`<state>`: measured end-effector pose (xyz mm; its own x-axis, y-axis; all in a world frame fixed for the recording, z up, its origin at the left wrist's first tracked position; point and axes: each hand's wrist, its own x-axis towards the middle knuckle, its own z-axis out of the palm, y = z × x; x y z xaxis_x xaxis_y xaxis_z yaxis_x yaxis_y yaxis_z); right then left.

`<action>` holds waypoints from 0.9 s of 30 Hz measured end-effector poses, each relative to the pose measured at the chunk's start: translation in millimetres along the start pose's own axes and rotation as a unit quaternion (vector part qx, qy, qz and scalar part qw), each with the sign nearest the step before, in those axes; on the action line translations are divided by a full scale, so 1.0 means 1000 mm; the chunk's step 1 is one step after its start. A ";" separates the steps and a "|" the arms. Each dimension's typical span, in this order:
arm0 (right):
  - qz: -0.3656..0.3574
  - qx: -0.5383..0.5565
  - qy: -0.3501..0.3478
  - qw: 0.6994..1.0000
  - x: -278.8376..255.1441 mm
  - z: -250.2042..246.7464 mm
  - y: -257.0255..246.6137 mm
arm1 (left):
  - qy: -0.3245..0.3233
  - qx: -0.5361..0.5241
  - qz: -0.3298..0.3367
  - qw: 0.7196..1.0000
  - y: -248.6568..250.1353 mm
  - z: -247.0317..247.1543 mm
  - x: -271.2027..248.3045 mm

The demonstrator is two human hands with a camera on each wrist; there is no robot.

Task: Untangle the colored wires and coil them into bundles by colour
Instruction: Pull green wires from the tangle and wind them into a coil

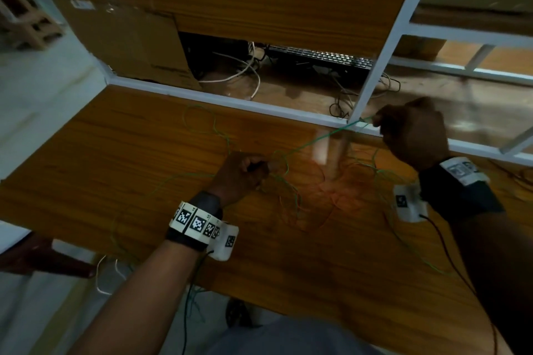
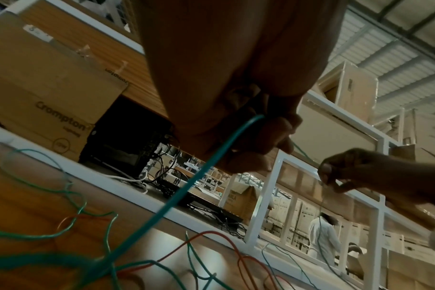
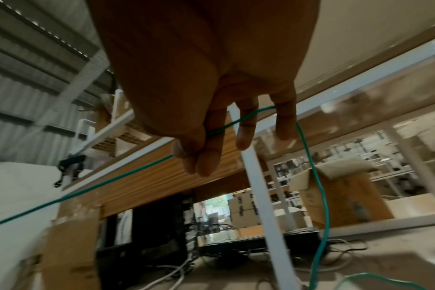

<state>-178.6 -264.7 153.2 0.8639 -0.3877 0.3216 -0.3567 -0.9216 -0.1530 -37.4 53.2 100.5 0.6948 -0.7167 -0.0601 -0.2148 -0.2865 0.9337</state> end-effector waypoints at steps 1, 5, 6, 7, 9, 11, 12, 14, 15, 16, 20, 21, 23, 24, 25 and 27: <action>0.018 0.001 -0.008 1.000 0.002 0.001 0.006 | -0.008 -0.007 -0.003 1.000 0.000 0.002 -0.001; 0.111 -0.043 -0.064 0.991 -0.009 0.005 -0.007 | -0.023 -0.020 -0.014 0.999 -0.002 0.014 -0.001; 0.096 -0.064 -0.064 0.991 -0.017 0.008 -0.019 | -0.024 -0.011 -0.019 0.999 -0.003 0.017 0.001; 0.055 -0.075 -0.057 0.994 -0.026 0.011 -0.035 | -0.027 0.004 -0.024 0.999 -0.004 0.020 0.001; -0.076 -0.053 -0.056 0.994 -0.043 0.019 -0.073 | -0.040 0.034 -0.017 0.999 -0.002 0.025 0.003; -0.167 -0.017 -0.080 0.983 -0.053 0.033 -0.102 | -0.043 0.034 0.002 0.998 0.002 0.028 0.005; -0.184 -0.002 -0.083 0.979 -0.054 0.038 -0.109 | -0.041 0.027 0.008 0.999 0.006 0.029 0.006; -0.180 0.034 -0.067 0.981 -0.047 0.040 -0.107 | -0.031 0.003 0.014 0.999 0.010 0.027 0.006; -0.164 0.047 -0.057 0.984 -0.043 0.037 -0.102 | -0.029 -0.012 0.014 0.999 0.010 0.025 0.004; -0.150 0.052 -0.044 0.986 -0.037 0.033 -0.094 | -0.028 -0.026 0.010 0.999 0.010 0.022 0.003; -0.117 0.026 -0.011 0.993 -0.012 0.012 -0.054 | -0.026 -0.081 -0.025 0.996 -0.001 0.010 -0.005; -0.107 0.019 0.002 0.994 -0.007 0.007 -0.045 | -0.033 -0.091 -0.034 0.995 -0.005 0.009 -0.007; -0.063 0.011 0.040 0.997 0.000 0.000 -0.026 | -0.051 -0.100 -0.053 0.992 -0.013 0.008 -0.010; -0.037 0.011 0.058 0.998 0.003 -0.004 -0.019 | -0.056 -0.103 -0.061 0.991 -0.017 0.008 -0.012; -0.017 0.012 0.067 0.997 0.005 -0.006 -0.014 | -0.056 -0.109 -0.068 0.990 -0.019 0.008 -0.014; -0.008 0.020 0.047 0.999 0.006 -0.004 -0.014 | -0.049 -0.133 -0.082 0.986 -0.020 0.009 -0.016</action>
<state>-170.1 -254.0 161.2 0.8315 -0.3741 0.4106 -0.3269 -0.9272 -0.1828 -50.6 64.5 79.5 0.6333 -0.7359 -0.2395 0.0924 -0.2354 0.9675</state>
